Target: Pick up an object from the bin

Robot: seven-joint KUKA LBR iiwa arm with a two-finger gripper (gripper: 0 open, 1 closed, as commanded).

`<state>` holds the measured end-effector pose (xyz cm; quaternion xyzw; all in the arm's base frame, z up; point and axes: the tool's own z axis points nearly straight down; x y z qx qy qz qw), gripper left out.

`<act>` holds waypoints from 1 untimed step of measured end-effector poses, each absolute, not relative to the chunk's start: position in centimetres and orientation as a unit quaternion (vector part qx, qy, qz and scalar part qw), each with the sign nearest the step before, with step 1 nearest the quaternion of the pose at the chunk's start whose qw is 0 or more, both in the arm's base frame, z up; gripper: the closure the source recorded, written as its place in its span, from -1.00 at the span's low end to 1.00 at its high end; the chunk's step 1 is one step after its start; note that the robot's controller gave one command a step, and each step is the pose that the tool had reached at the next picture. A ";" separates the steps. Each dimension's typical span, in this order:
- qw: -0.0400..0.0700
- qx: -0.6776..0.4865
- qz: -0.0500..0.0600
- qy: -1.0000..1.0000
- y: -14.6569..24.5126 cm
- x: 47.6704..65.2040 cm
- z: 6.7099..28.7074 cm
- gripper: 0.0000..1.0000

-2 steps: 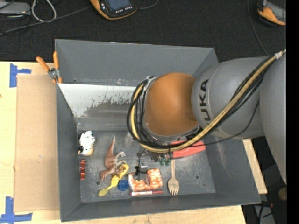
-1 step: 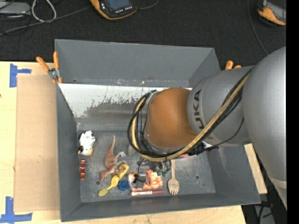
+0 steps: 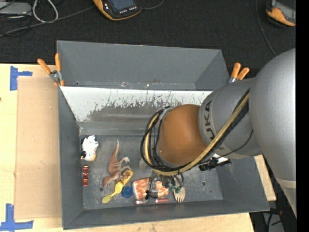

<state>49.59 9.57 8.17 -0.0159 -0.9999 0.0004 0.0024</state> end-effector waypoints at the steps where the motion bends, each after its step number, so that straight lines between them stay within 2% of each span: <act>1: 0.003 -0.078 -0.001 -0.997 9.3 49.0 6.9 1.00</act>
Offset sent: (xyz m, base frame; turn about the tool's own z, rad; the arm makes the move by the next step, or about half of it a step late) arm 0.0000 0.0000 0.0000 0.0000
